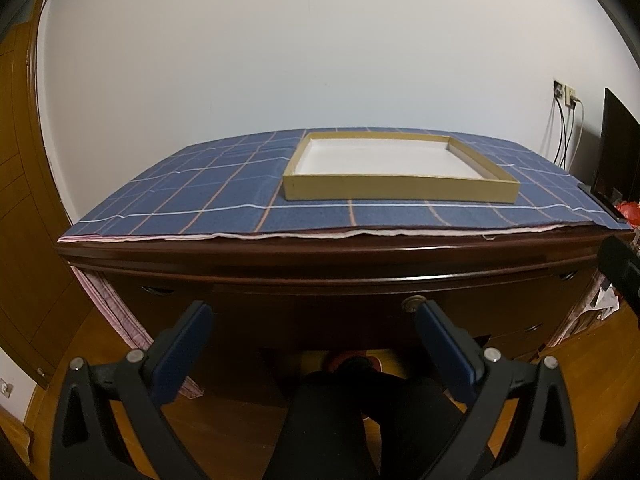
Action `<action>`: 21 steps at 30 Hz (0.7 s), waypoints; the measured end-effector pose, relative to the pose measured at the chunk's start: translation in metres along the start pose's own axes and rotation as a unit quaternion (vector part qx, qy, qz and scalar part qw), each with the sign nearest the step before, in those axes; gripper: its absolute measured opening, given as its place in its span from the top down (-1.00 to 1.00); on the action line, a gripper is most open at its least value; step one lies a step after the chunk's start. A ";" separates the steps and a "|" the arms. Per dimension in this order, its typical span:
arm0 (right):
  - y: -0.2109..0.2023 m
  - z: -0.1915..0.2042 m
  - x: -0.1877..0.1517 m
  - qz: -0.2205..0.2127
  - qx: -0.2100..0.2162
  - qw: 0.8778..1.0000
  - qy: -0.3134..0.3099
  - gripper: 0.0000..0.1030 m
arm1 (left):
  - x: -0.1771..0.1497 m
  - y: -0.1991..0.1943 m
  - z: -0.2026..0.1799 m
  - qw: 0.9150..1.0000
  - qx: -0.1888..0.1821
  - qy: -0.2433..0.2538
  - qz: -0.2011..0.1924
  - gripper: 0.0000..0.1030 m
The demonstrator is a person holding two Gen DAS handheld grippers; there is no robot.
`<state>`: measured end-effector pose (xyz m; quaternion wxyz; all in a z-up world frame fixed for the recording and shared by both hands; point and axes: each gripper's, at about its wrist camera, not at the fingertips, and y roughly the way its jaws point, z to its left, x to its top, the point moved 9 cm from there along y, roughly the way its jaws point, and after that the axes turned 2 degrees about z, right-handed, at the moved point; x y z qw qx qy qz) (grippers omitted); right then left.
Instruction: Take underwear out of drawer
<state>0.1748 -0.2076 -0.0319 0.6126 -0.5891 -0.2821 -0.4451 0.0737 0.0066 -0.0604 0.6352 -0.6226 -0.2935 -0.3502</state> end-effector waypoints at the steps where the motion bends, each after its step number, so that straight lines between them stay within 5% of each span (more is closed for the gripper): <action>1: 0.000 0.000 0.000 0.000 0.000 1.000 0.000 -0.99 | 0.000 0.000 -0.001 1.000 0.000 0.000 -0.001 -0.99; 21: 0.002 0.002 0.001 0.002 0.000 1.000 -0.001 -0.99 | 0.000 -0.001 -0.004 1.000 0.001 -0.005 0.001 -1.00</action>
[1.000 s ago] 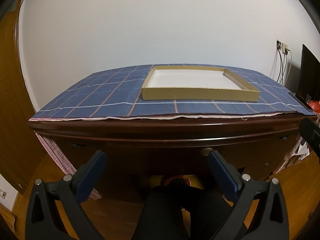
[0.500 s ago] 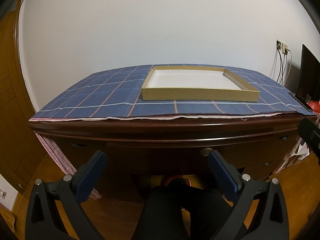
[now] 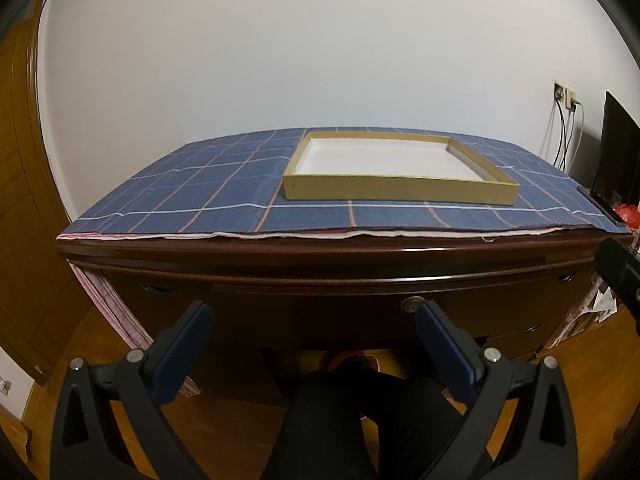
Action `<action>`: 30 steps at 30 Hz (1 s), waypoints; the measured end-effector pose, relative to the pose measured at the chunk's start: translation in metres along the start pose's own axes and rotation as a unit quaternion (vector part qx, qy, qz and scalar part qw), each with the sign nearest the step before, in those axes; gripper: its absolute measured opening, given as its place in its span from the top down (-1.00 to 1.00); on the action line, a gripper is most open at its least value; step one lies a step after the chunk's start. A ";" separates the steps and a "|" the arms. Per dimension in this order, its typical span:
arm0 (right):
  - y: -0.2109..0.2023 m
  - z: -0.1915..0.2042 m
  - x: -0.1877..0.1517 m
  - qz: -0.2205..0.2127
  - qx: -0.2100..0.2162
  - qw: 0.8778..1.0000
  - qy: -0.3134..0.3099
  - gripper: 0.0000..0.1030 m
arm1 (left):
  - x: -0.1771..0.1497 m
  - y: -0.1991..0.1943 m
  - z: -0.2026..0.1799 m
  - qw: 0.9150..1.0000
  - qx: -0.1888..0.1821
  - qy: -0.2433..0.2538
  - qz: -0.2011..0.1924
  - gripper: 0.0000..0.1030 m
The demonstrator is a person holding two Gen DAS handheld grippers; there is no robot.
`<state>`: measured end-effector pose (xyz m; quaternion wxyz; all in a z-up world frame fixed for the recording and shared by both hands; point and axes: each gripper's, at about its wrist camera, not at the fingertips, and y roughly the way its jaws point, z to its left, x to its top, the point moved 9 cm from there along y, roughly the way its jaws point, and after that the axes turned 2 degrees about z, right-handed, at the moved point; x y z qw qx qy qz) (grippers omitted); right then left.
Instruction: Take underwear out of drawer
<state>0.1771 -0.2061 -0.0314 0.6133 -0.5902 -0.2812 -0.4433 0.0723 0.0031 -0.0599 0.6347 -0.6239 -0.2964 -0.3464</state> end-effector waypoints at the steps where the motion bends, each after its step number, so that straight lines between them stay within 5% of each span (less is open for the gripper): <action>1: 0.000 0.000 0.000 -0.001 0.000 1.000 0.000 -0.99 | 0.000 0.000 0.000 1.000 0.001 0.000 0.000 -0.99; 30: 0.021 -0.017 -0.015 0.038 -0.003 0.999 0.020 -0.99 | -0.011 0.016 0.003 1.000 -0.010 -0.009 0.020 -0.99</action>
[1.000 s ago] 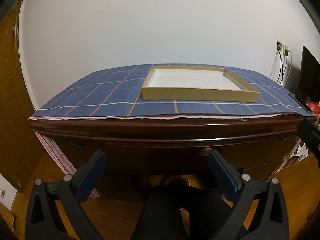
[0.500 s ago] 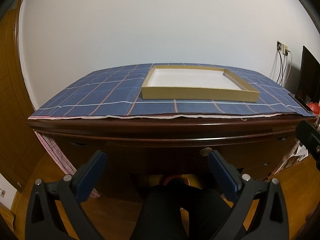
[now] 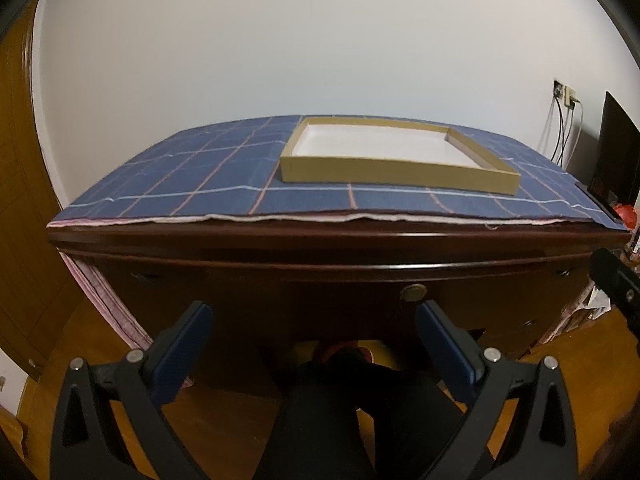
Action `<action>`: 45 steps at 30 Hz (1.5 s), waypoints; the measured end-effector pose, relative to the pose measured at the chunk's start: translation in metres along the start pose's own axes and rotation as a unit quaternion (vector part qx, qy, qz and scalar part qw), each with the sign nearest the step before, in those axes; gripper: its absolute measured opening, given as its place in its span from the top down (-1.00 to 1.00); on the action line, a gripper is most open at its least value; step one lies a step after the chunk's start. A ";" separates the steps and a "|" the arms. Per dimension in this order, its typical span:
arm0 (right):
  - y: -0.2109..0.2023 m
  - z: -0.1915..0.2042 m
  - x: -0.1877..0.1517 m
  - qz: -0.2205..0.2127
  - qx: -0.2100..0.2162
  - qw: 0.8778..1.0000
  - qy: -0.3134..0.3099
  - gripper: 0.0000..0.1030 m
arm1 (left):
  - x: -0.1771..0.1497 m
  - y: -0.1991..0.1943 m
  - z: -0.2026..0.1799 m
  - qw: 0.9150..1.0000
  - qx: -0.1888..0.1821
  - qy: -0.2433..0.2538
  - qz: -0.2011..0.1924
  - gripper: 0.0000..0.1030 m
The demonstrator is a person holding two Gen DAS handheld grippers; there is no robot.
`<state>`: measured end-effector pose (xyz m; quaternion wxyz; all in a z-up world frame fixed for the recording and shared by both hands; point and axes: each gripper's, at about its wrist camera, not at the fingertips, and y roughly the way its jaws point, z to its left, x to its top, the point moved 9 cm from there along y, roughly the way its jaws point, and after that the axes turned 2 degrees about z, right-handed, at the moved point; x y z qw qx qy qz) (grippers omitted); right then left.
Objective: Take underwear out of drawer
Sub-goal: 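Lower both tools toward the dresser drawer as it is pulled open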
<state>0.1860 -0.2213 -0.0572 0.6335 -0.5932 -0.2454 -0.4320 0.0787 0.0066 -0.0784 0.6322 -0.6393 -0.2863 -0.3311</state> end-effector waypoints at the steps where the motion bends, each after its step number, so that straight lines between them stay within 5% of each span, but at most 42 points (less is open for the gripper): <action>1: 0.002 -0.004 -0.002 0.001 -0.004 1.000 0.002 -0.99 | -0.002 0.002 0.003 1.000 0.003 -0.003 0.001 -0.99; 10: 0.010 -0.026 -0.003 -0.023 -0.011 1.000 -0.002 -0.99 | -0.016 0.023 0.026 0.999 -0.017 -0.042 0.020 -0.98; 15: 0.005 -0.038 0.012 -0.090 -0.030 0.995 -0.012 -0.99 | -0.009 0.026 0.041 0.998 0.001 -0.058 -0.012 -0.98; 23: 0.025 -0.069 0.017 -0.113 -0.065 0.991 -0.032 -0.99 | 0.011 0.031 0.051 0.995 0.020 -0.051 -0.085 -0.98; 28: 0.059 -0.091 0.003 -0.055 -0.046 0.997 -0.015 -0.99 | 0.003 0.055 0.052 0.997 0.020 -0.041 -0.056 -0.98; 36: 0.124 -0.114 -0.012 0.013 0.069 0.997 0.003 -0.99 | -0.007 0.082 0.070 0.997 0.038 -0.057 -0.039 -0.98; 45: 0.157 -0.106 -0.007 0.032 0.075 0.996 -0.028 -0.98 | -0.019 0.101 0.042 0.999 0.019 -0.043 -0.006 -0.98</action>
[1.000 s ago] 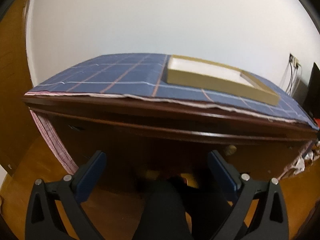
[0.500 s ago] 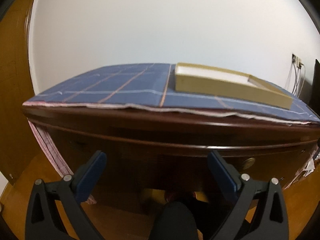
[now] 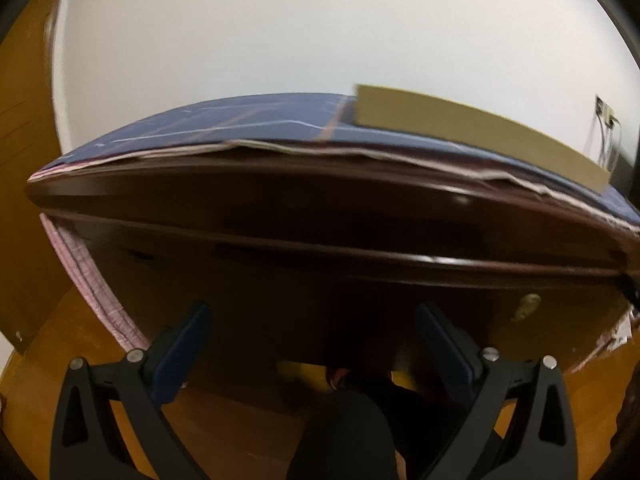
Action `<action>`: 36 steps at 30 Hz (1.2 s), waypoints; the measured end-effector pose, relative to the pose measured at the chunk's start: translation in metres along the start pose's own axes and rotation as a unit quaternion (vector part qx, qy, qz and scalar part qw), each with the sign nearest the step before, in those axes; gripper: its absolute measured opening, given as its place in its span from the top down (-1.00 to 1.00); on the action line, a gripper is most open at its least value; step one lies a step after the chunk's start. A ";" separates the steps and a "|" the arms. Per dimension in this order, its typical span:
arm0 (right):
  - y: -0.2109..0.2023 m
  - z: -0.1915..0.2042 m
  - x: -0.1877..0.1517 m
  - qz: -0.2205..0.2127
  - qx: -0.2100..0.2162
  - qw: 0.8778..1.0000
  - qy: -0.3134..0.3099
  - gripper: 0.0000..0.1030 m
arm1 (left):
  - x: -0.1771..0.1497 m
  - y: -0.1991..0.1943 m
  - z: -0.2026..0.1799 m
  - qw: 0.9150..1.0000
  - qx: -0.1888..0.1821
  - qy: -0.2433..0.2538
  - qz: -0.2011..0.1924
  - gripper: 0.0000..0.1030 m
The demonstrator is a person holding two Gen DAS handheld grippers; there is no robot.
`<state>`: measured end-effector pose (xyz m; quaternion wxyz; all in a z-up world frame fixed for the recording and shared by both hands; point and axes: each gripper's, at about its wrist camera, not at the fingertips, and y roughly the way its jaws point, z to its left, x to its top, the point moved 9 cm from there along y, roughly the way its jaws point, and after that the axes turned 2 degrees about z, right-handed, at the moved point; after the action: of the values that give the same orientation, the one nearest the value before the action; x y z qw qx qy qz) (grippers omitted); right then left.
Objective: Take underwear out of drawer
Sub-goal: 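Lower both tools toward the dresser drawer as it is pulled open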
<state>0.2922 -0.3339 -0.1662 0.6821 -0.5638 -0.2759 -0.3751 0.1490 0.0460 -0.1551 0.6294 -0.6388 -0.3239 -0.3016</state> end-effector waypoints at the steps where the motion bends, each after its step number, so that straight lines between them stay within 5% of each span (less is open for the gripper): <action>1: 0.001 0.002 0.001 0.002 0.003 1.000 0.001 -0.98 | 0.000 0.001 -0.002 1.000 0.000 0.003 0.001 -0.98; 12: 0.024 0.023 0.000 0.027 0.067 0.997 -0.028 -0.98 | -0.002 0.009 -0.034 0.999 -0.032 0.015 0.012 -0.98; 22: 0.026 0.017 -0.008 0.044 0.096 0.994 0.006 -0.98 | 0.004 0.005 -0.048 0.999 -0.041 0.035 -0.005 -0.98; 36: 0.019 0.029 -0.021 0.059 0.068 0.996 0.009 -0.98 | 0.007 -0.001 -0.057 0.997 -0.050 0.055 -0.011 -0.98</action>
<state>0.2971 -0.3001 -0.1870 0.7424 -0.5275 -0.2610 -0.3201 0.1541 -0.0104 -0.1475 0.6101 -0.6486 -0.2803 -0.3585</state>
